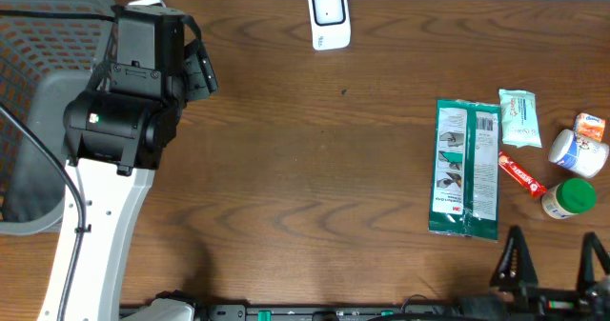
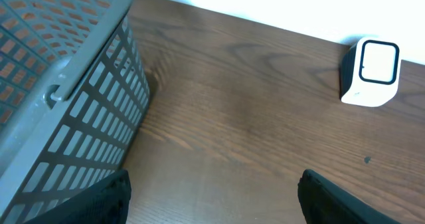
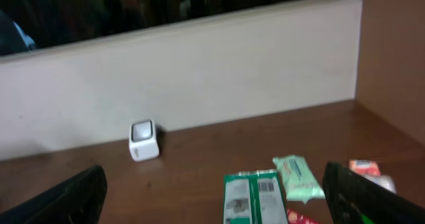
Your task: Scan the item barcode
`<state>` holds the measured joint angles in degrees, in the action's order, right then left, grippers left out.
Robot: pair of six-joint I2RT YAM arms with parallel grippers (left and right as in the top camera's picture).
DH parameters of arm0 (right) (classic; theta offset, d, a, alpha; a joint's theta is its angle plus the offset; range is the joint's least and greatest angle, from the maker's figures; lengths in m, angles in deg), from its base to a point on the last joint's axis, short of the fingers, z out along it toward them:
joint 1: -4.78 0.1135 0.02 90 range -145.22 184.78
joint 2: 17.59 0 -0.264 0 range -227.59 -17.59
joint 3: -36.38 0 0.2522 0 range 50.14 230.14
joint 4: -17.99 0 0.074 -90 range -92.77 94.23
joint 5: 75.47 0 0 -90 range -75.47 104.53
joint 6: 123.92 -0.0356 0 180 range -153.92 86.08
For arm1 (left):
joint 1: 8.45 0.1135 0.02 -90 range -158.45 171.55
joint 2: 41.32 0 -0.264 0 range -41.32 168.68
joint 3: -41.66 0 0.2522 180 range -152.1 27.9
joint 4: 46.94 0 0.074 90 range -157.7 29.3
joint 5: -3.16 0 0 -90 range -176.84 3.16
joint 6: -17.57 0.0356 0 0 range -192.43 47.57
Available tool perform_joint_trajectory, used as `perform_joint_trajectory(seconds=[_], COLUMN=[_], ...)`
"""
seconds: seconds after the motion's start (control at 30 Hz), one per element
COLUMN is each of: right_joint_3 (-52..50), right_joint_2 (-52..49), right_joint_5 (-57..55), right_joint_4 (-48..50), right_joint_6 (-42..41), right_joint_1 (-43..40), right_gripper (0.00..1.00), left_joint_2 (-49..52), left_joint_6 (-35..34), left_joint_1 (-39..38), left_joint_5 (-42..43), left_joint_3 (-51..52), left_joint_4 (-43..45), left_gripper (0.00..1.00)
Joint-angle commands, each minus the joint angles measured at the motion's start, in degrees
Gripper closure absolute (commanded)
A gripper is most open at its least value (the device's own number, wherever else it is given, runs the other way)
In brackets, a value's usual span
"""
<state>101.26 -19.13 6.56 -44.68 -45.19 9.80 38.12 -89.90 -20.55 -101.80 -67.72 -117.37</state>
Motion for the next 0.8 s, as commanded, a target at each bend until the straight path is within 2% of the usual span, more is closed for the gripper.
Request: perform_joint_trajectory(seconds=[0.0,0.13,0.4,0.47,0.57,0.77], right_joint_3=[-5.18,-12.63,-29.94,-34.73,-40.52,-49.07], right_joint_2=[0.98,1.18,1.18,1.18,1.18,1.20], right_joint_5=[-1.16,-1.92,-1.57,0.96,4.17,4.46], right_joint_4=[4.66,18.95,54.99,62.79,71.06,80.02], right_joint_6=[0.63,0.66,0.85,3.39,6.34,6.67], right_joint_1=[0.63,0.55,-2.27,-3.56,-4.87,-5.46], right_gripper=[0.01,0.01,0.01,0.01,0.01,0.01], left_joint_2=[-0.09,-0.09,-0.09,-0.09,-0.09,-0.09], left_joint_6=[0.94,0.94,0.94,0.94,0.94,0.94], left_joint_1=[0.20,0.20,0.20,0.20,0.20,0.20], left_joint_5=[-0.31,-0.33,-0.31,-0.33,-0.33,-0.31], left_joint_3=[-0.28,-0.28,-0.28,-0.28,-0.28,-0.28], left_joint_4=[-0.17,-0.17,-0.17,-0.17,-0.17,-0.17], left_gripper=[0.20,0.20,0.20,0.20,0.20,0.20])
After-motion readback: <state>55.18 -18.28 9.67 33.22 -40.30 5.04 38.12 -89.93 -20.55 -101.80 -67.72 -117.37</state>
